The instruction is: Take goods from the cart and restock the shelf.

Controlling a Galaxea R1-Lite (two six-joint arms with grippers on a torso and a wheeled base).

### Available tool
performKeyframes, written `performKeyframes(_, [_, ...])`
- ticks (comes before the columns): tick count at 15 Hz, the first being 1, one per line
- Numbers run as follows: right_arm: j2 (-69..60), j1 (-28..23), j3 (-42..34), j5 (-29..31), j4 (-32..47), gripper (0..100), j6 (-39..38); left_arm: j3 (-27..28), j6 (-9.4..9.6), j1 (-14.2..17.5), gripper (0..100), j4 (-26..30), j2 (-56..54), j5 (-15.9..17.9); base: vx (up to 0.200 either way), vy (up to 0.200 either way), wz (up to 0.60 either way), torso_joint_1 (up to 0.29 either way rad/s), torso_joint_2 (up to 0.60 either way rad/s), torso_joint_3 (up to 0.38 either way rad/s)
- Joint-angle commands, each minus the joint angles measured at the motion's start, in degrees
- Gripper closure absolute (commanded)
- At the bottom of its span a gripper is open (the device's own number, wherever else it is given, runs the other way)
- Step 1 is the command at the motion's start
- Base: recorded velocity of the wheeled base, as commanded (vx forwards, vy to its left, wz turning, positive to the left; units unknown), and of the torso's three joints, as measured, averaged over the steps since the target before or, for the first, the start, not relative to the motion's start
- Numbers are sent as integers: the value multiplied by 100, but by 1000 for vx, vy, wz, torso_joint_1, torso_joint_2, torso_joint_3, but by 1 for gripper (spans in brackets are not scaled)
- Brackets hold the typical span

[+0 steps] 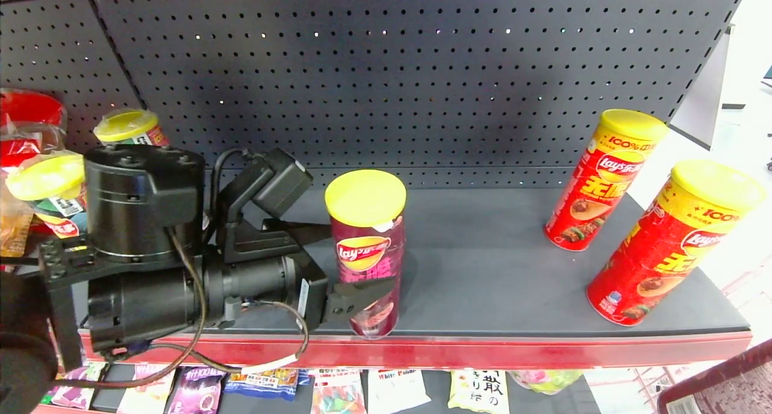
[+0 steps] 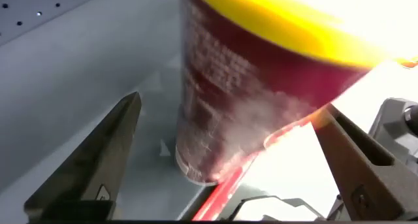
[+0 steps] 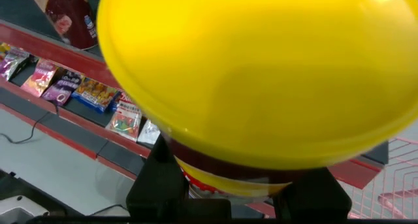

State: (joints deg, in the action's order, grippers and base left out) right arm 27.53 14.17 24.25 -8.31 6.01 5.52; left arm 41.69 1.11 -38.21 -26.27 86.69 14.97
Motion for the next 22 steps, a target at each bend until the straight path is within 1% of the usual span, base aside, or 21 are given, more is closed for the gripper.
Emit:
performKeyframes(1, [552, 271, 133, -12, -3, 100, 1, -232, -41, 6, 0, -1, -433, -12, 0, 0, 0, 0, 0, 0])
performKeyframes(2, [710, 385, 142, -56, -12, 100, 1, -364, -85, 6, 0, -10, -583, -29, 0, 0, 0, 0, 0, 0])
performKeyframes(4, [1123, 605, 291, -118, -12, 100, 45, -662, -93, 15, 0, -1, -943, -38, 0, 0, 0, 0, 0, 0])
performKeyframes(6, [1501, 983, 484, -109, -3, 100, 116, -988, -93, 15, 0, 34, -1330, -38, 0, 0, 0, 0, 0, 0])
performKeyframes(8, [2090, 1097, 942, -127, -12, 100, 177, -1374, -93, 15, 0, 34, -1708, -117, 0, 0, 0, 0, 0, 0])
performKeyframes(10, [2661, 1203, 1355, -135, -38, 100, 406, -1656, -93, 15, 0, 87, -1998, -214, 0, 0, 0, 0, 0, 0])
performKeyframes(12, [3092, 1361, 1715, -135, -170, 100, 406, -1761, -93, 15, 0, 368, -2279, -267, 0, 0, 0, 0, 0, 0])
performKeyframes(13, [3294, 1431, 1864, -127, -232, 100, 397, -1779, -93, 15, 0, 614, -2446, -267, 0, 0, 0, 0, 0, 0])
performKeyframes(14, [3558, 1493, 2075, -127, -293, 100, 415, -1735, -93, 15, 0, 992, -2657, -267, 0, 0, 0, 0, 0, 0])
performKeyframes(15, [3778, 1510, 2277, -127, -329, 100, 415, -1726, -93, 15, 0, 1203, -2798, -267, 0, 0, 0, 0, 0, 0])
performKeyframes(18, [4173, 1695, 2778, -83, -355, 100, 415, -1752, -93, 15, 0, 1256, -2947, -275, 0, 0, 0, 0, 0, 0])
performKeyframes(20, [4648, 1765, 3288, -83, -364, 100, 459, -1761, -93, 15, 0, 1256, -2947, -275, 0, 0, 0, 0, 0, 0])
performKeyframes(22, [5210, 1844, 3675, -91, -724, 100, 485, -1849, -93, 15, 0, 1300, -3026, -337, 0, 0, 0, 0, 0, 0])
